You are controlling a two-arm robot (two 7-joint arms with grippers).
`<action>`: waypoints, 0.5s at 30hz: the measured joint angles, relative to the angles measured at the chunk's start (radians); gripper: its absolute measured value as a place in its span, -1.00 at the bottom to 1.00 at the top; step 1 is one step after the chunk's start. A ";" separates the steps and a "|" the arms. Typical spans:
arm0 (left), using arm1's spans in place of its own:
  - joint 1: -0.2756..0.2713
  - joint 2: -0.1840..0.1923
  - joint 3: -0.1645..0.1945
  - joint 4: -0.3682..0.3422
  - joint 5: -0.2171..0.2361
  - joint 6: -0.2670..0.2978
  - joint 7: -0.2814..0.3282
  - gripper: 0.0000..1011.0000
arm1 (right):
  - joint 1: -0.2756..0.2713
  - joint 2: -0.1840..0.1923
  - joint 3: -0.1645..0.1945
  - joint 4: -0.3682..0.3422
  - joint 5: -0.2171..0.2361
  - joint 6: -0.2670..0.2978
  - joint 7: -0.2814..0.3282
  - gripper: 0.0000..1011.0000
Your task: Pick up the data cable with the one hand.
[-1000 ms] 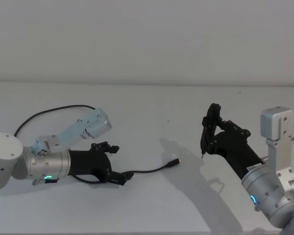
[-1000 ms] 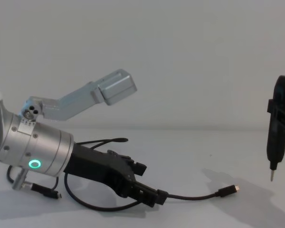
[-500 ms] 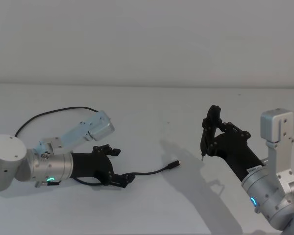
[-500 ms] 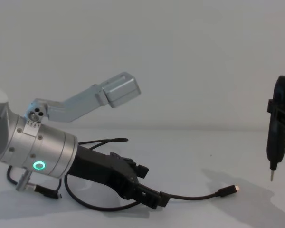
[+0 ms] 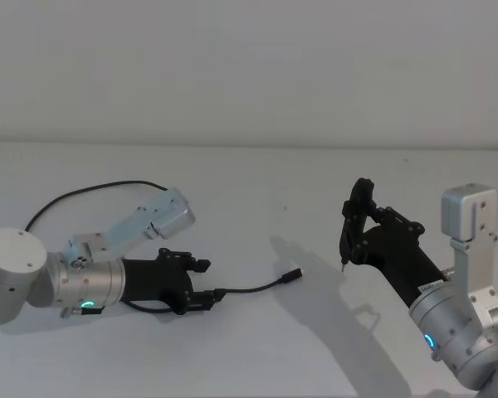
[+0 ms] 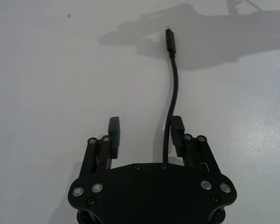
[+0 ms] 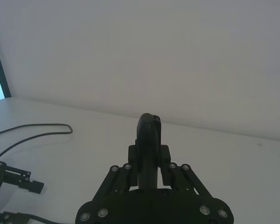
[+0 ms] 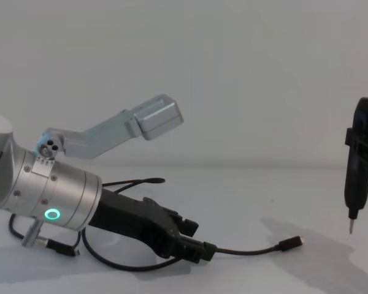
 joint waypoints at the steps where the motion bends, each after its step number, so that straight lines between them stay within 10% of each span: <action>1: 0.000 0.000 0.000 0.000 0.000 0.000 0.000 0.25 | 0.000 0.000 0.000 0.000 0.000 0.000 0.000 -0.46; 15: -0.001 -0.001 0.001 0.002 0.000 0.001 0.000 -0.68 | 0.000 0.000 0.000 0.000 0.000 0.000 0.000 -0.46</action>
